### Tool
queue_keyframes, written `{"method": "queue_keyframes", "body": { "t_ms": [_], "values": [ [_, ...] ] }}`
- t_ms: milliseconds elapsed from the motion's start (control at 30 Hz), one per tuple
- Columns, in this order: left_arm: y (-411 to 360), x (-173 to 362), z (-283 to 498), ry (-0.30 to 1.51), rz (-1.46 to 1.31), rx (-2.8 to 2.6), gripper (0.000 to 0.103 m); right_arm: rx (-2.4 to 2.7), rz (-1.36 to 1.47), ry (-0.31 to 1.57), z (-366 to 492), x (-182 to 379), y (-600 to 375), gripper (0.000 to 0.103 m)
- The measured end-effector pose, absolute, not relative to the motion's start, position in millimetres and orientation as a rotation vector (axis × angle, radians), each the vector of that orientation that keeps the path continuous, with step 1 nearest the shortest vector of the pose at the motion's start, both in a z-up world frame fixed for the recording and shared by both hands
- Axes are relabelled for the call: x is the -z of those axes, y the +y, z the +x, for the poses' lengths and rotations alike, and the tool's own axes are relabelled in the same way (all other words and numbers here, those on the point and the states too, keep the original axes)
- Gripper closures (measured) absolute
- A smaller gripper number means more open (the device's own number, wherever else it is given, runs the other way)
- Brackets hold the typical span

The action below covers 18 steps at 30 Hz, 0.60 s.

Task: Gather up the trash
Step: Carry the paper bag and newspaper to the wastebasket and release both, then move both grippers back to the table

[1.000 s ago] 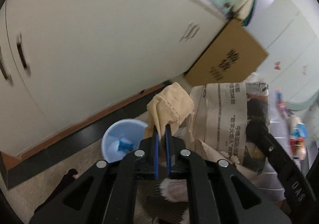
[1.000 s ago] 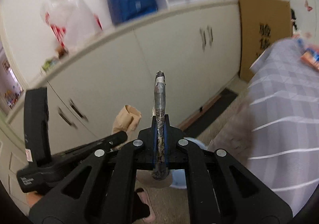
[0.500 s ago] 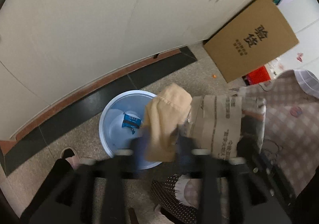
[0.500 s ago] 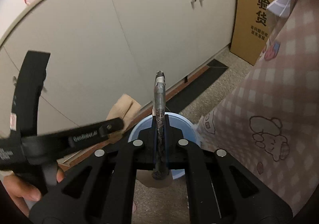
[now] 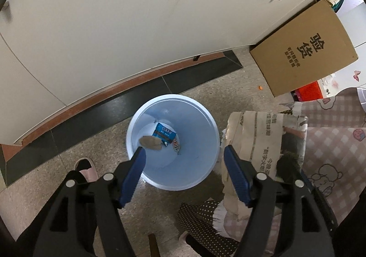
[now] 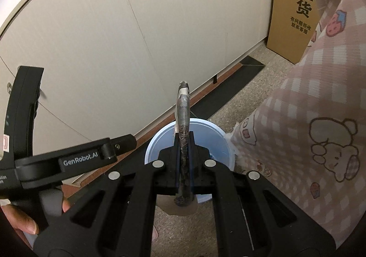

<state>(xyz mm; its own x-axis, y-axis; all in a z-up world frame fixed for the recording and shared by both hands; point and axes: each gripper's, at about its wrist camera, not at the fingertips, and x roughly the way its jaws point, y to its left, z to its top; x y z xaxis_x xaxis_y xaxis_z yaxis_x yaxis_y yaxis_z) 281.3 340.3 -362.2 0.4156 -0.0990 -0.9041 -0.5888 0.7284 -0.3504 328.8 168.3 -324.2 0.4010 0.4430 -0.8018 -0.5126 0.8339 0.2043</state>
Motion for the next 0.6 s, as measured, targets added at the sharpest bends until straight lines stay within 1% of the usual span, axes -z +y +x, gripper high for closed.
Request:
{"method": "queue_keyframes", "body": {
  "t_ms": [267, 300, 367, 433, 467, 500, 533, 600],
  "values": [
    [354.7, 357.2, 272.8, 1.1, -0.741, -0.377, 0.033, -0.615, -0.054, 0.968, 336.4, 321.9, 178.3, 0.097],
    [356.0, 356.1, 271.7, 1.095, -0.742, -0.382, 0.033, -0.616, -0.046, 0.961, 337.0, 320.4, 179.9, 0.094],
    [361.2, 351.8, 268.8, 1.082, -0.748, -0.393, 0.032, -0.617, -0.015, 0.939, 340.0, 316.1, 182.9, 0.093],
    [364.7, 346.3, 265.4, 1.068, -0.753, -0.403, 0.032, -0.63, 0.011, 0.937, 340.6, 312.9, 183.5, 0.087],
    [366.4, 343.9, 263.5, 1.062, -0.755, -0.404, 0.032, -0.627, 0.013, 0.932, 339.9, 310.4, 183.5, 0.076],
    [368.2, 341.0, 261.9, 1.056, -0.757, -0.404, 0.032, -0.618, 0.012, 0.919, 338.8, 307.0, 182.8, 0.057],
    [369.3, 336.9, 259.8, 1.048, -0.755, -0.406, 0.032, -0.613, 0.016, 0.9, 337.2, 302.5, 181.5, 0.05],
    [369.9, 328.9, 256.4, 1.031, -0.756, -0.411, 0.032, -0.618, 0.014, 0.883, 334.2, 295.7, 180.3, 0.05]
  ]
}}
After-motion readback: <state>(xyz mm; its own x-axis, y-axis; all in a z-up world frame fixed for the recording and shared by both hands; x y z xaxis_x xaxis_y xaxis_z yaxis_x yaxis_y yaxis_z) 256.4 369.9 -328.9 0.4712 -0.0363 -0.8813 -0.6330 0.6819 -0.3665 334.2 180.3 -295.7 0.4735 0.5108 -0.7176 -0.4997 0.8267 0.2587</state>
